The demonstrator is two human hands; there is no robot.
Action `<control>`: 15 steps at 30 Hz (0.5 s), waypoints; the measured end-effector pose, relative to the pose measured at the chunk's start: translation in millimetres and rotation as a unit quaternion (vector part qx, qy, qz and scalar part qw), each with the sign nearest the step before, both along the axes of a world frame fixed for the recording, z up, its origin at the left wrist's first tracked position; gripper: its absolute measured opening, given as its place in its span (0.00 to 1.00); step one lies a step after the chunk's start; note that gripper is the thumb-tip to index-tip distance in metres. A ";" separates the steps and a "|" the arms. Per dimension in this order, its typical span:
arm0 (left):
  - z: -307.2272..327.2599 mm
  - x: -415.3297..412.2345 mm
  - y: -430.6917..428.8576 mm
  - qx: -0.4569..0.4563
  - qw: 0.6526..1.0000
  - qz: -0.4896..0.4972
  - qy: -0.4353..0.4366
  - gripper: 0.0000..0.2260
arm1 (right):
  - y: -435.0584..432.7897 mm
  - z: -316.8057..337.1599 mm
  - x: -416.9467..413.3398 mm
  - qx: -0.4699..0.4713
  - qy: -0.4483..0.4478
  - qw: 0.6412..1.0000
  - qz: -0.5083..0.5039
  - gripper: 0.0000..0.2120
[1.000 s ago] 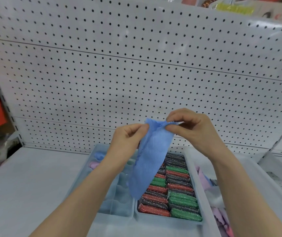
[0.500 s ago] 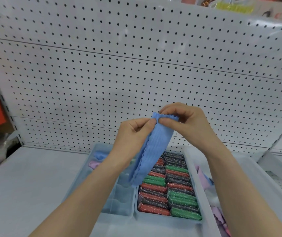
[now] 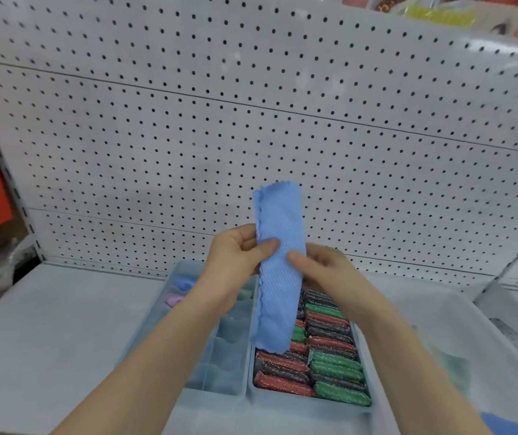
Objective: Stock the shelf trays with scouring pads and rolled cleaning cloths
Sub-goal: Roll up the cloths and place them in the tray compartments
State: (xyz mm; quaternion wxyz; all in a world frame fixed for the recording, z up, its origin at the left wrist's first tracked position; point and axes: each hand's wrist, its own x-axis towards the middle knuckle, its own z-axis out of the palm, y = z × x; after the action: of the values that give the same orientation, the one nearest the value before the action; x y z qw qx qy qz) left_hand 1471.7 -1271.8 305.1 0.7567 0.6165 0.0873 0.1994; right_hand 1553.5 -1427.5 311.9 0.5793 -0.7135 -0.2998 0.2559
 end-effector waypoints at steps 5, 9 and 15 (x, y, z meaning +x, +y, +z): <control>-21.6 -0.6 11.1 0.026 0.991 -0.052 0.122 0.11 | 1.0 -26.7 -7.1 0.026 0.047 0.998 -0.022 0.10; -38.9 -3.2 10.9 0.007 0.988 -0.075 0.135 0.12 | -1.7 -34.8 -4.2 0.010 0.051 0.998 -0.034 0.11; -29.8 3.4 9.7 0.077 0.997 0.004 0.032 0.09 | -0.4 -22.3 1.9 0.089 -0.005 0.994 -0.062 0.17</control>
State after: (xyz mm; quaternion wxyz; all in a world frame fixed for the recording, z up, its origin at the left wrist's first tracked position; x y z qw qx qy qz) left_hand 1475.1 -1262.1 275.3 0.7030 0.6786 0.0983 0.1887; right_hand 1555.4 -1427.8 289.6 0.6538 -0.6773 -0.2797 0.1886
